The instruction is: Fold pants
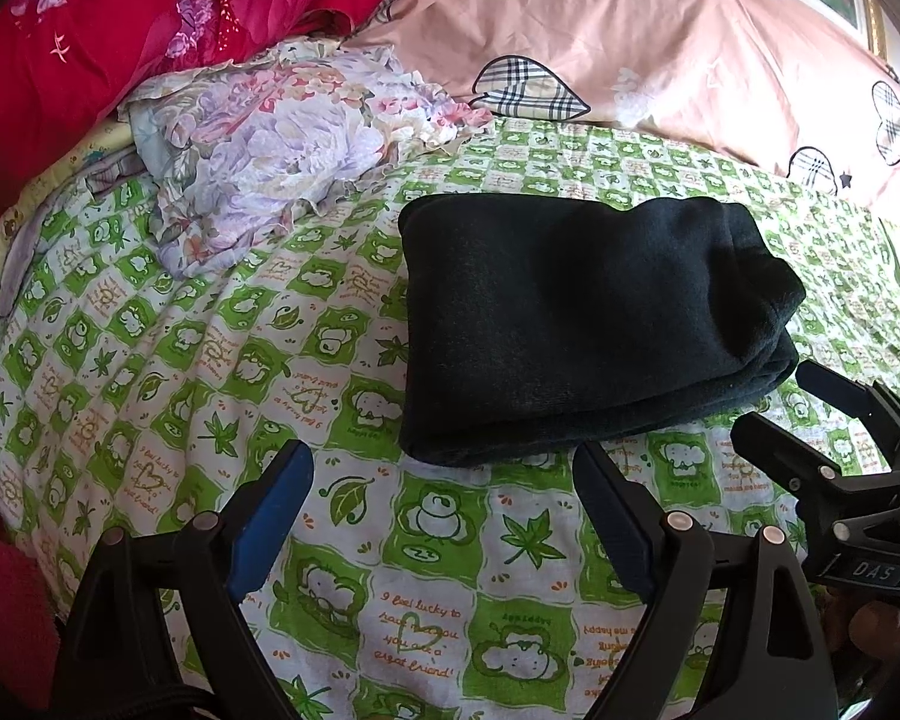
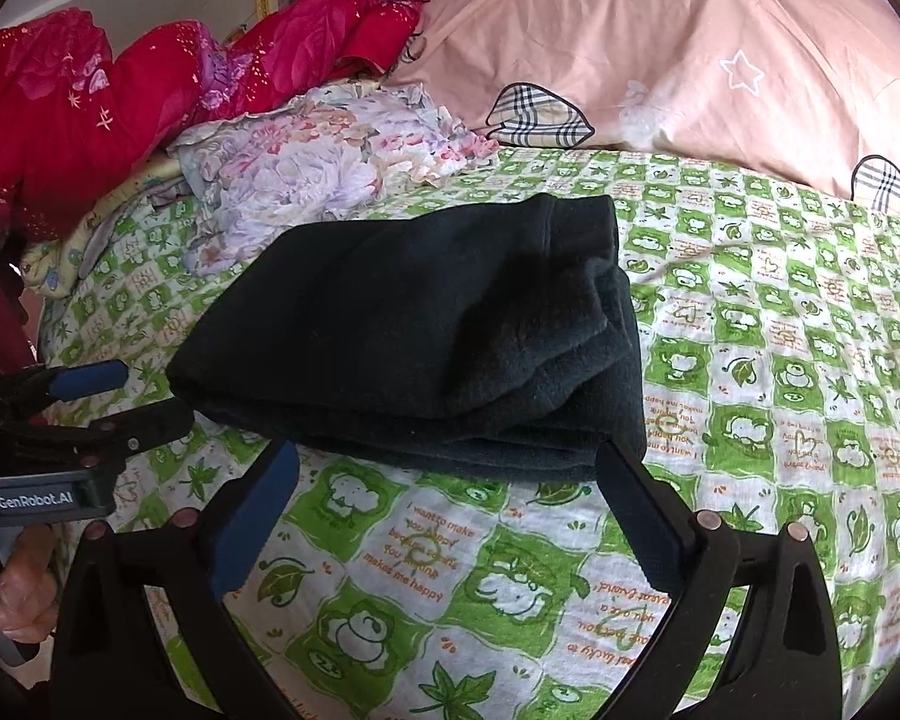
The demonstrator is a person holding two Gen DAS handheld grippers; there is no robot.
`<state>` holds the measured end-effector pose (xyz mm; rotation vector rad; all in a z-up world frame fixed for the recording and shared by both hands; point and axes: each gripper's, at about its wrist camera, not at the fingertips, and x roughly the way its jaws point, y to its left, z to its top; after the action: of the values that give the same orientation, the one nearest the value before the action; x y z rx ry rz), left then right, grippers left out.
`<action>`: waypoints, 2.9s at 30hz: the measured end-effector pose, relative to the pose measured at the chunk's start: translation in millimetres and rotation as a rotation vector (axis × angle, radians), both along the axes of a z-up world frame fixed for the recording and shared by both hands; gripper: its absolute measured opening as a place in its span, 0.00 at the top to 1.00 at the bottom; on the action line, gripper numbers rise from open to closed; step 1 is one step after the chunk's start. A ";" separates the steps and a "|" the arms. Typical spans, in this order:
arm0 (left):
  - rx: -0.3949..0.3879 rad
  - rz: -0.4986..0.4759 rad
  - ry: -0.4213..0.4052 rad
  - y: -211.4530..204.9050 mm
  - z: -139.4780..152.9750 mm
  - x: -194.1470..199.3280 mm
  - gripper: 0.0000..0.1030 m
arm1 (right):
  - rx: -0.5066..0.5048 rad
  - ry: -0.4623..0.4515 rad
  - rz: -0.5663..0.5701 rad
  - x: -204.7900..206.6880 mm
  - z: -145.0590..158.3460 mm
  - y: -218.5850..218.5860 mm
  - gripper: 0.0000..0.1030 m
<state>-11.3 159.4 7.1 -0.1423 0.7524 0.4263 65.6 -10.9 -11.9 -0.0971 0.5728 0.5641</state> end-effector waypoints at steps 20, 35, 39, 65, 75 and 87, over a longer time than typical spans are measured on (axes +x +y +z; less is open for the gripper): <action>0.006 0.009 -0.001 -1.2 -1.3 -0.3 0.12 | -0.014 -0.008 -0.007 -2.0 -2.5 1.7 0.01; 0.002 0.003 0.002 -0.6 -2.0 0.7 0.11 | -0.013 -0.001 -0.007 -1.9 -3.2 1.8 0.01; 0.002 0.002 0.002 -1.0 -2.2 0.2 0.11 | -0.013 -0.001 -0.008 -2.1 -3.1 2.1 0.01; 0.002 -0.012 0.005 -1.6 -2.4 1.0 0.11 | -0.014 0.002 -0.010 -0.8 -2.9 1.4 0.01; -0.015 -0.031 -0.005 4.0 7.9 6.8 0.11 | -0.004 -0.024 -0.028 -1.4 20.0 -4.8 0.01; -0.017 -0.049 -0.015 1.7 18.0 11.5 0.11 | 0.032 -0.008 -0.026 2.8 38.0 -7.1 0.01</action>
<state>0.2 161.1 25.1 -0.1428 0.7430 0.3721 68.4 -18.0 26.1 -0.0618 0.5569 0.5475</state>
